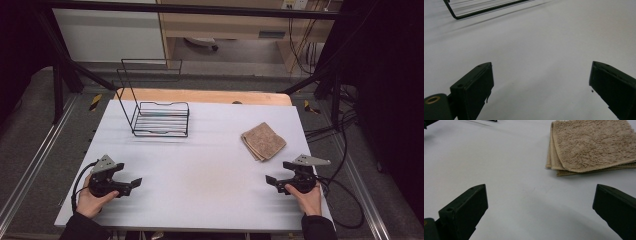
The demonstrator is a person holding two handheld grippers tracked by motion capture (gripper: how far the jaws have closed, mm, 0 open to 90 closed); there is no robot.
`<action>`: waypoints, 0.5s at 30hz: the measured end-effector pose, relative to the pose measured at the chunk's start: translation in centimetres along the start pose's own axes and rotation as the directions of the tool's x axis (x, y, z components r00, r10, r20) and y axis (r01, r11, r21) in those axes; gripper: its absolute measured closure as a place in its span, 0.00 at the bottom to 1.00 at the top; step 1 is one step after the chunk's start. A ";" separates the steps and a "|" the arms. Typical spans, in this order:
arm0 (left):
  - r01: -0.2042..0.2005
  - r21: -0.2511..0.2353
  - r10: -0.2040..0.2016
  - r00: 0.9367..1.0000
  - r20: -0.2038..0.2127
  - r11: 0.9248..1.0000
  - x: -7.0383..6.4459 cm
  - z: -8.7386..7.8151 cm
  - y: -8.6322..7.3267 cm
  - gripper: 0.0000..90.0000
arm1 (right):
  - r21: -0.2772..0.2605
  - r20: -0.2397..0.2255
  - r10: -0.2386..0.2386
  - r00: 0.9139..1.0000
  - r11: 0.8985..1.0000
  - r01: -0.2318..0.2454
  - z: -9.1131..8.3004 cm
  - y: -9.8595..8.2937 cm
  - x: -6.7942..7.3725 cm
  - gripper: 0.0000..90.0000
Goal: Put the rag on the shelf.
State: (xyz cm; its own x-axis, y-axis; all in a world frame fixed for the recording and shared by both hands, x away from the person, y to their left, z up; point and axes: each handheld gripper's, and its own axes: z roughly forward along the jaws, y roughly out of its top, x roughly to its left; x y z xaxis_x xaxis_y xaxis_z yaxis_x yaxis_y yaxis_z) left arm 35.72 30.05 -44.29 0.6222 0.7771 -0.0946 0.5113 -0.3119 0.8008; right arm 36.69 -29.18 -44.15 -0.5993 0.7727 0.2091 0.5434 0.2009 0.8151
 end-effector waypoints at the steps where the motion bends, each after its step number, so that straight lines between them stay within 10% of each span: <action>1: 0.000 0.001 0.000 1.000 -0.001 1.000 0.0 0.0 0.0 0.06 | 0.002 -0.001 0.000 1.000 1.000 0.000 0.0 0.0 0.0 0.01; 15: -0.014 -0.001 0.014 1.000 -0.006 1.000 -0.2 0.0 0.0 0.07 | 0.004 0.026 -0.011 1.000 1.000 0.011 0.4 0.5 0.9 0.02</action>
State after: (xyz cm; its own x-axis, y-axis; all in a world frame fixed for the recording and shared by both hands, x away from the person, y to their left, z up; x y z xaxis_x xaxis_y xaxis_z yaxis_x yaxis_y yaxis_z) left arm 35.53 29.89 -44.27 0.6258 0.7758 -0.0805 0.5021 -0.3217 0.8028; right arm 36.70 -28.17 -43.76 -0.5901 0.7856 0.1861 0.5388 0.2116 0.8154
